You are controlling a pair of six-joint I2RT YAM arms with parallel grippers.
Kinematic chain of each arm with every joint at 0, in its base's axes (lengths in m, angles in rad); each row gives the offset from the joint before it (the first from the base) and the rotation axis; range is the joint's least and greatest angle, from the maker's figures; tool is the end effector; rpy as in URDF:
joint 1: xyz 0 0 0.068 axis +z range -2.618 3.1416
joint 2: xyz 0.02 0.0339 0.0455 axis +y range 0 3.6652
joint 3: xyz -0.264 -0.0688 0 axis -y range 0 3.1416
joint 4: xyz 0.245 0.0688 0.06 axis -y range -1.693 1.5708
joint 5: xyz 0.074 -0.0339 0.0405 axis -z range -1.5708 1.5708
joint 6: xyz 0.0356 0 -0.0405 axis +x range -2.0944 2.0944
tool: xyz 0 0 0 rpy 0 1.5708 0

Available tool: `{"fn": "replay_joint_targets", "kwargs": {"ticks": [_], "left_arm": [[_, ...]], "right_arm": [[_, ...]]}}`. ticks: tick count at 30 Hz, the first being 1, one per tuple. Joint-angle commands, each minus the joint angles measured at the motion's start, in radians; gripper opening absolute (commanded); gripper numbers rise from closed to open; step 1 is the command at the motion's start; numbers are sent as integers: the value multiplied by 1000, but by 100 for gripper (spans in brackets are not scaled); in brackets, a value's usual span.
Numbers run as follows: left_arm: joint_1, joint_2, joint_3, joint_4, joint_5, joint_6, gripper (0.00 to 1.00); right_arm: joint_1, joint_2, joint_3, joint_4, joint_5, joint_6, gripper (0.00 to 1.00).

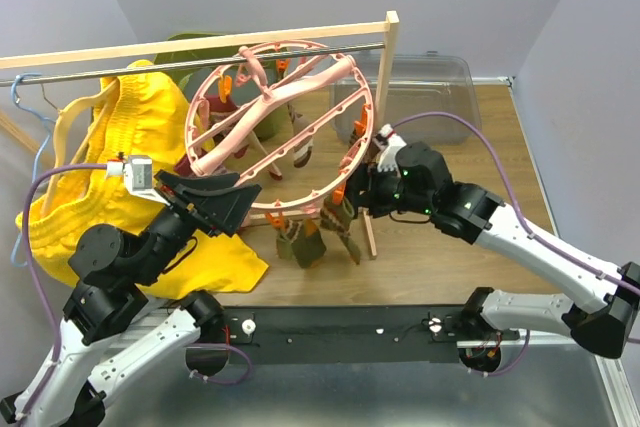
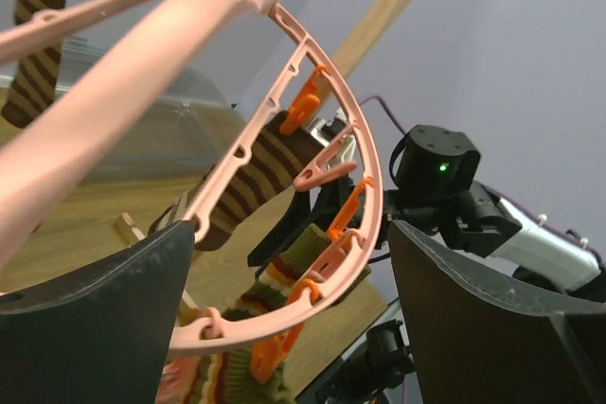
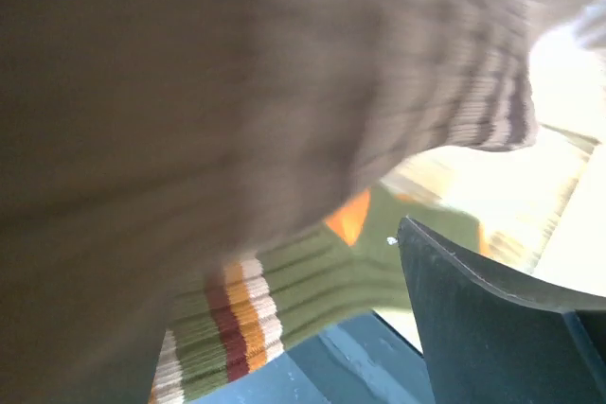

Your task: Remove the socks clipped to the hanger

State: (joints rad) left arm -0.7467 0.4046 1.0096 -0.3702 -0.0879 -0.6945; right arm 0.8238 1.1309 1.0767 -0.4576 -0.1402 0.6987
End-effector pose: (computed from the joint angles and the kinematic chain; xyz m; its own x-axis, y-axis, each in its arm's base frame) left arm 0.0397 -0.0325 0.4316 -0.2617 -0.6264 -0.7342 0.5810 0.5052 -0.6381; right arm 0.1667 0.1873 0.3455 -0.7754 0.1001 -0.6235 -0.4056 0.6778 0.6132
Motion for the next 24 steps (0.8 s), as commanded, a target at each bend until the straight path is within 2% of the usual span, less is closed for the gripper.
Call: {"fn": "replay_joint_targets", "kwargs": {"ticks": [1,4,5,8,10,17,22,24], "left_arm": [[-3,-15,11,-30,136,55,92],[-3,-30,-8,-42,174,36,91],[-3,-38,-19,-35,184,35,91],[-3,-4,-19,-12,214,59,91],[-3,31,19,-24,215,78,91],[-3,118,76,-19,298,144,89],[-3,155,115,-27,411,153,87],[-3,174,122,-27,451,150,86]], "right_arm": [[150,55,80,151,128,-122,100],[213,89,143,126,174,-189,100],[215,84,141,85,273,-154,100],[212,32,115,35,439,-136,100],[213,18,120,-13,485,-125,100],[212,-17,138,-274,567,-15,100],[212,-117,83,-334,571,4,100],[213,-154,68,-303,504,-53,100]]}}
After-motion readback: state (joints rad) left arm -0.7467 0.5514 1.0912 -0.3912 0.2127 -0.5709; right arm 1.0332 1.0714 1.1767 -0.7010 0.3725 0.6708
